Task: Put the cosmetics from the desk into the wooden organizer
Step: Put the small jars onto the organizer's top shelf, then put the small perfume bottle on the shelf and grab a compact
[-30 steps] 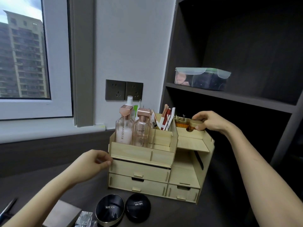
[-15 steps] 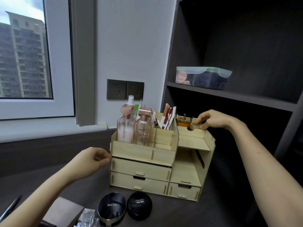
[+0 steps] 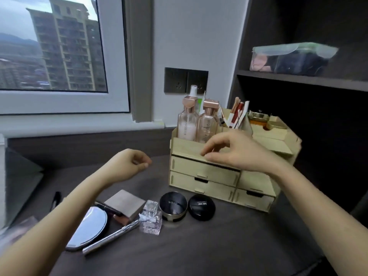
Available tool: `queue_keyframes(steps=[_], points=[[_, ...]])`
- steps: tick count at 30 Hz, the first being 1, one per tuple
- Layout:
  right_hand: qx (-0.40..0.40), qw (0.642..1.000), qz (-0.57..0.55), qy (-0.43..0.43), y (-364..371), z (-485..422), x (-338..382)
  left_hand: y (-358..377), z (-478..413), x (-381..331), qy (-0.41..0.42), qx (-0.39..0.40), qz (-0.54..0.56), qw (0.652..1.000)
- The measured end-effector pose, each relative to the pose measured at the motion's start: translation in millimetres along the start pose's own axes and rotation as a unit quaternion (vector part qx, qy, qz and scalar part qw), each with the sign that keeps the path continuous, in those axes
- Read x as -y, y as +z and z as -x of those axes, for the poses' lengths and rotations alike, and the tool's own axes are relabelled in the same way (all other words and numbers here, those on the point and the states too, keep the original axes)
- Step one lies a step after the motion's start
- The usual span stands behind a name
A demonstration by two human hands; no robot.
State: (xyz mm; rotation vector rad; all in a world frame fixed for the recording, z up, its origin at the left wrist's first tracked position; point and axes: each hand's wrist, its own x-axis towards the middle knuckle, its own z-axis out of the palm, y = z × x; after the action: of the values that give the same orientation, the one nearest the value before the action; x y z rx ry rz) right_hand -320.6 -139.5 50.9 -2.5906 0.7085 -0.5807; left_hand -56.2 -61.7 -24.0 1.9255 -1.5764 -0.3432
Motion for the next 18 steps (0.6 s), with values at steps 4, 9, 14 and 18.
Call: queue_keyframes(steps=[4,9,14,18], points=[[0.122,0.992,-0.037,0.015,85,-3,5,-5,26,18,-0.028,0.004,-0.005,1.000],[0.136,0.990,0.030,-0.017,160,-4,8,-9,54,35,-0.076,0.022,-0.011,0.997],[0.098,0.991,0.086,-0.001,191,-5,9,0,65,37,-0.093,0.048,-0.005,0.994],[0.081,0.996,0.011,0.021,191,1,9,8,60,35,-0.073,0.022,0.014,0.997]])
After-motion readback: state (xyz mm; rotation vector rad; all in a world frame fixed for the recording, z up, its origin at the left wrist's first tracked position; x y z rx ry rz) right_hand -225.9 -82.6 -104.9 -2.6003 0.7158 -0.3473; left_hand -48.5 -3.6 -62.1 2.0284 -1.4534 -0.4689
